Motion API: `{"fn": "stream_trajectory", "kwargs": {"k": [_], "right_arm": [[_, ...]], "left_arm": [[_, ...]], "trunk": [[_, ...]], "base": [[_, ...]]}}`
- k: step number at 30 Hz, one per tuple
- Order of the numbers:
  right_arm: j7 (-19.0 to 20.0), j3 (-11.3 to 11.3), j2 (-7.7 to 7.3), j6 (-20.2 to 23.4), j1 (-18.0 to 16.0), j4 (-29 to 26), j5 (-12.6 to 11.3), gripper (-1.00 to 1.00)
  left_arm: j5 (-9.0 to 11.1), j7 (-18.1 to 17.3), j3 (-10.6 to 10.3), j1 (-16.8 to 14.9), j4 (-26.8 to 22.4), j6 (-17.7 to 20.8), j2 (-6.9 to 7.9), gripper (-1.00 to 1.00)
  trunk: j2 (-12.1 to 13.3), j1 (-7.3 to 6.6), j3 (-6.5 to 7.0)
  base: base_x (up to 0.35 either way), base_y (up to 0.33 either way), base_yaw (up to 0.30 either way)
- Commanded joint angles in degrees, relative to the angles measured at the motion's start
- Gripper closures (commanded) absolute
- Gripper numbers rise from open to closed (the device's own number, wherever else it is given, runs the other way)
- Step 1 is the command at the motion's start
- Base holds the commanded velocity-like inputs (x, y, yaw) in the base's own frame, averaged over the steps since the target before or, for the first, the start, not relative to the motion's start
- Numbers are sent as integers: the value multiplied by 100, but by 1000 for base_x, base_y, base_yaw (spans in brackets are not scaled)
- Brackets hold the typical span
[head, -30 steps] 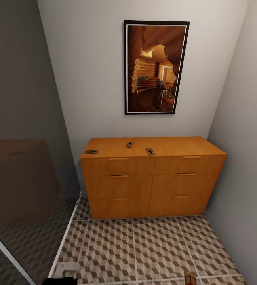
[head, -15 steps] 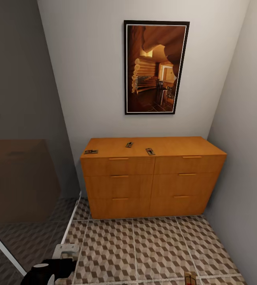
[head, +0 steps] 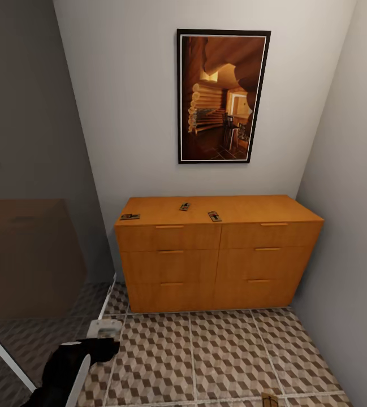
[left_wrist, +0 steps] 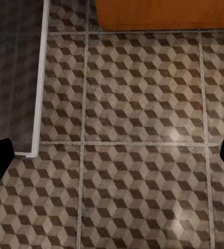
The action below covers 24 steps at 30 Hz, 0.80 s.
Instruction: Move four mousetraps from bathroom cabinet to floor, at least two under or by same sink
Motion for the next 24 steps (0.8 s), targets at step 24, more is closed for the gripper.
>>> {"fn": "stream_trajectory", "kwargs": {"k": [24], "right_arm": [[3, -11, -1, 16, -4, 4, 38, 100]], "left_arm": [[-23, 32, -4, -2593, 64, 210, -674, -100]], "trunk": [[-3, 0, -6]], "base": [[0, 0, 0]]}}
